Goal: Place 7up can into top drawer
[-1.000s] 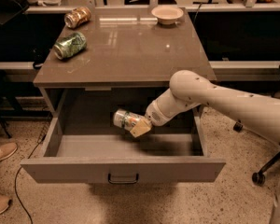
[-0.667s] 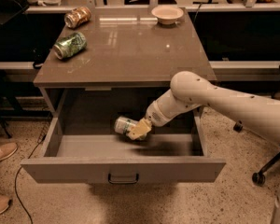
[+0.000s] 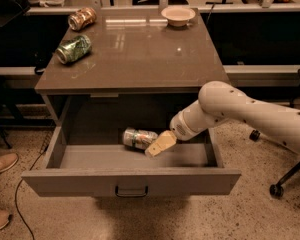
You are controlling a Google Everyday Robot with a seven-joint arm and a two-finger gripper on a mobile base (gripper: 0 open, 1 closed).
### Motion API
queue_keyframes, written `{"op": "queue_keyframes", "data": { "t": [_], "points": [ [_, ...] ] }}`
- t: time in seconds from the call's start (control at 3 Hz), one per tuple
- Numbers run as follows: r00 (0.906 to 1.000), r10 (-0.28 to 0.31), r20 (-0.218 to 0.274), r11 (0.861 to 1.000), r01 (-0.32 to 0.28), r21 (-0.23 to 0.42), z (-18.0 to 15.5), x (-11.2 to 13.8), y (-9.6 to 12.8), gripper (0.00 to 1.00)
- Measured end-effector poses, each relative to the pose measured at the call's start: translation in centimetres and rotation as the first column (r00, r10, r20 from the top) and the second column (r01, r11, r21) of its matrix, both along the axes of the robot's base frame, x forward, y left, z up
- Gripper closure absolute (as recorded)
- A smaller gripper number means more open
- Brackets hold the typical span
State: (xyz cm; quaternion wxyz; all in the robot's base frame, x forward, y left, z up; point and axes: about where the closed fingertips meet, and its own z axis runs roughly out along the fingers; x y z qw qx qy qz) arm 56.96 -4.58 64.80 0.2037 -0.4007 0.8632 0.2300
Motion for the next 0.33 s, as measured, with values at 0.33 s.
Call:
{"op": "queue_keyframes", "data": {
  "t": [0.33],
  "points": [
    [0.9948,-0.092,0.043,0.995,0.094,-0.031,2.43,-2.0,-3.71,0.0]
  ]
}}
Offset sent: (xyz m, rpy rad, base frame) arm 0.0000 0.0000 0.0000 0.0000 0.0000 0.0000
